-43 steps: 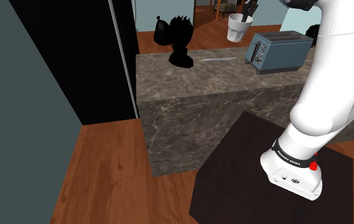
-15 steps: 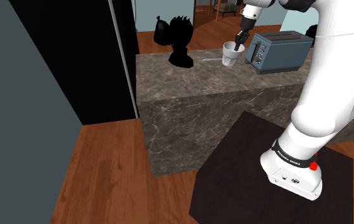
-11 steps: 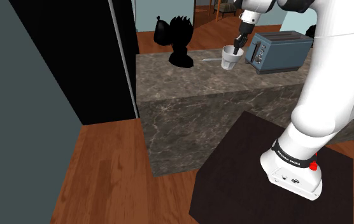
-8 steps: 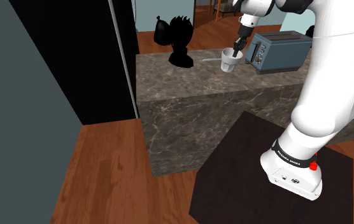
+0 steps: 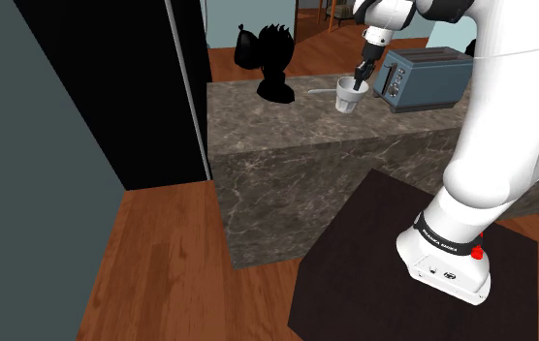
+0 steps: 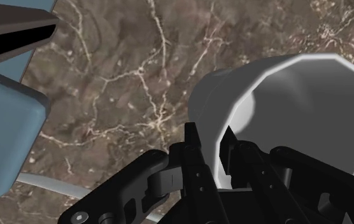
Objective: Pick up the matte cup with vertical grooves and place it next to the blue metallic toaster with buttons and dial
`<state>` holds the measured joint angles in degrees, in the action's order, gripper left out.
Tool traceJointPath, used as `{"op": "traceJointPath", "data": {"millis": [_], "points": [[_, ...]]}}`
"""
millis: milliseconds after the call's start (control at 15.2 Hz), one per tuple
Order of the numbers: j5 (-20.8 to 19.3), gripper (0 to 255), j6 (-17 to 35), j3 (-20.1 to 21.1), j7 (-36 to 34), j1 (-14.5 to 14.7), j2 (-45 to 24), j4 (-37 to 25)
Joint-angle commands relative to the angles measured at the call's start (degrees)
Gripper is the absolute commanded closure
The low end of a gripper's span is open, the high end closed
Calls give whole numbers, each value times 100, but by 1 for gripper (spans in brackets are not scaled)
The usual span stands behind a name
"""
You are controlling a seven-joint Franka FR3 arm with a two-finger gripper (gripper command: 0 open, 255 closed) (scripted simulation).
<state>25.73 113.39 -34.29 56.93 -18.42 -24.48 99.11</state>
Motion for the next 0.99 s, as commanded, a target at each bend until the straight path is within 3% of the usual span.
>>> {"op": "traceJointPath", "data": {"millis": [0,66,132,462,726,924], "points": [[1,255,2,0,1,0,2,0],[1,255,2,0,1,0,2,0],[1,0,2,0,1,0,2,1],[1,0,2,0,1,0,2,0],[-196,0,-608,-112,-130,-53,204,-452],[-196,0,-608,-112,-131,-53,204,-451]]}}
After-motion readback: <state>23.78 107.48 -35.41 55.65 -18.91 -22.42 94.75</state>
